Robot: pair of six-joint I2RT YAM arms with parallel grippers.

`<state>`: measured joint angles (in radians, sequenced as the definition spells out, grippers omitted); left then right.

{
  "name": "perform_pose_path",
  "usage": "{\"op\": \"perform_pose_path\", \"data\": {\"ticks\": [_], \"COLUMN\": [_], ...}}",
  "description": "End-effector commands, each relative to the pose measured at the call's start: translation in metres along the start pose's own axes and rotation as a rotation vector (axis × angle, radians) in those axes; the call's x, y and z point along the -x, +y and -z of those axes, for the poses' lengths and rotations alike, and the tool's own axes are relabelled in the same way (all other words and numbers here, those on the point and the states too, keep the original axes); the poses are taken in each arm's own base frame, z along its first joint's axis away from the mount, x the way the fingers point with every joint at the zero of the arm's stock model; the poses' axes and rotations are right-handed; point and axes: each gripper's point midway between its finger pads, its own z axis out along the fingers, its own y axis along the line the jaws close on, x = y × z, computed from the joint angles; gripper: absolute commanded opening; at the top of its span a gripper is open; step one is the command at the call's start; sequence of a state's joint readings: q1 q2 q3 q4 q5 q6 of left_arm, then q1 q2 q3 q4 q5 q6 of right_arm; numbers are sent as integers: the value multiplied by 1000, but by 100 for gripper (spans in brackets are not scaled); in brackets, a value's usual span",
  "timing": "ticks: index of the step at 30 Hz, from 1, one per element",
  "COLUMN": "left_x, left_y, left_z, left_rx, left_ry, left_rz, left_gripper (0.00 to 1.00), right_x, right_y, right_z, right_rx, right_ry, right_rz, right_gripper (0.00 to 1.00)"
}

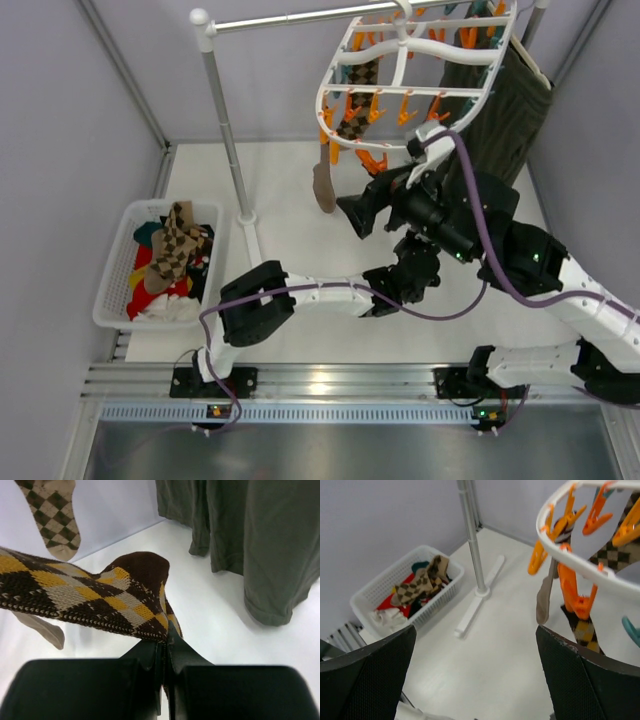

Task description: Remove the socks clipped to the hanger

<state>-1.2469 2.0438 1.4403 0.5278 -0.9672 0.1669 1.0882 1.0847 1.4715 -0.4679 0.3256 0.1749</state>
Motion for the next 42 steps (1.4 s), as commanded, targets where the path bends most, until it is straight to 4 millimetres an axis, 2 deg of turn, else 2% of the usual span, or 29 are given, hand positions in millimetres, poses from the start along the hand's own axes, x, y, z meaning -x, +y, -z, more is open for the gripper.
{"op": "perform_pose_path", "data": {"ticks": [1,4,5,6,7,8,10,11,15,21,24,34,38,40,42], "left_x": [18,23,23,24,24,23,22,22,25,30,31,30,27,27,28], "left_y": [-9,-13,-14,-14,-14,-15,-15,-16,-17,-15,-16,-18,-20,-19,-18], "left_z": [6,8,8,7,7,7,6,6,6,7,7,8,8,9,10], "left_rx": [9,6,3,4,8,6,6,6,1,-1,-8,-30,-38,-43,-46], "left_ry": [-28,-34,-35,-36,-36,-35,-35,-34,-40,-46,-49,-50,-49,-49,-49], "left_rz": [-15,-5,-5,-2,-2,-6,-11,-15,-15,-11,-8,-5,-5,0,4], "left_gripper": [0,0,0,0,0,0,0,0,0,0,0,0,0,0,0], "right_x": [39,20,19,27,13,20,11,15,18,12,15,5,2,4,7], "right_y": [-10,-31,-34,-43,-45,-45,-49,-48,-63,-64,-70,-85,-97,-102,-107], "right_z": [-3,-17,-20,-17,-27,-26,-33,-33,-35,-54,-55,-74,-76,-71,-65], "right_rx": [-89,-258,-293,-364,-405,-428,-500,-519,-672,-761,-835,-859,-924,-960,-1001], "right_ry": [-34,90,108,98,157,152,197,187,177,200,182,222,221,209,185], "right_rz": [2,91,117,140,192,204,268,279,350,423,441,480,495,494,491], "right_gripper": [100,98,96,93,88,86,81,81,79,77,75,70,67,62,61]}}
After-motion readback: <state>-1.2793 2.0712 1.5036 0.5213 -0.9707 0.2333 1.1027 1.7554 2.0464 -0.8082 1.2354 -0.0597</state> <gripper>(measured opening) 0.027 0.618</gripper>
